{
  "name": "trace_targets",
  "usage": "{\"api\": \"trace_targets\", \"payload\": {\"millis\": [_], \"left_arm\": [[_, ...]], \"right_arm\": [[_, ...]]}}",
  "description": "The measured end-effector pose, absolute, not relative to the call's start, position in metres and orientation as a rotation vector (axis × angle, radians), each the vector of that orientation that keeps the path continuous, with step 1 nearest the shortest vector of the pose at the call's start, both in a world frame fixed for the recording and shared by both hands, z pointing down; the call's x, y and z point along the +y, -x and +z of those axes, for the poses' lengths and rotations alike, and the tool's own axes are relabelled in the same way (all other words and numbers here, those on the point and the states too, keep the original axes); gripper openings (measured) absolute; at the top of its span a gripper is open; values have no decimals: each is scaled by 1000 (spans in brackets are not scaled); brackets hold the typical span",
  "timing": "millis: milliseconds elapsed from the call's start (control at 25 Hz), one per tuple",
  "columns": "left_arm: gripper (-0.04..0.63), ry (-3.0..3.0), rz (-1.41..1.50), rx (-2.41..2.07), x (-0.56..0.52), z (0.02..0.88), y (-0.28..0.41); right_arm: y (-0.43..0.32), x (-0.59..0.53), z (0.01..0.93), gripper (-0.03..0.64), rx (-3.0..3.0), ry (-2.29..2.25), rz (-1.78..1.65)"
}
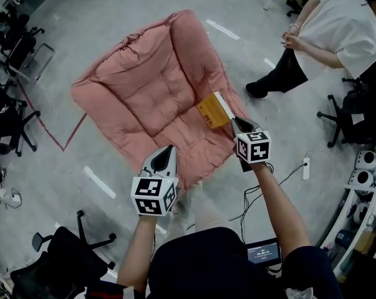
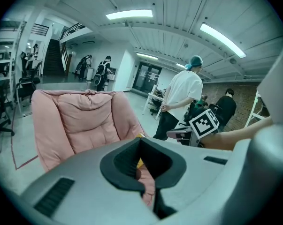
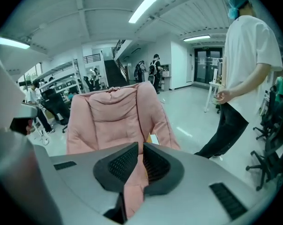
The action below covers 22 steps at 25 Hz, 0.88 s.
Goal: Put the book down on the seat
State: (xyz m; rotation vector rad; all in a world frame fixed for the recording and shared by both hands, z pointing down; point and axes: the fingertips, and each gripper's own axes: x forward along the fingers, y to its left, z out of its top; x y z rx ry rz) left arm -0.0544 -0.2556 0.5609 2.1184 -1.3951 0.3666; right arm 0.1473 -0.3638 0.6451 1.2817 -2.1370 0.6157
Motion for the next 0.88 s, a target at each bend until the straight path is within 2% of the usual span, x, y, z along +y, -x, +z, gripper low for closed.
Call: {"api": "trace_targets", "payload": {"millis": [400,880], "left_arm": [[0,-2199,343,-1436,-230,515,63],[0,-2313,251,-1474,-203,455,71]], "right_arm": [[-104,-323,558,21,-2337,-1284,553],[-64,-273,457,20,-2527,-1276,384]]}}
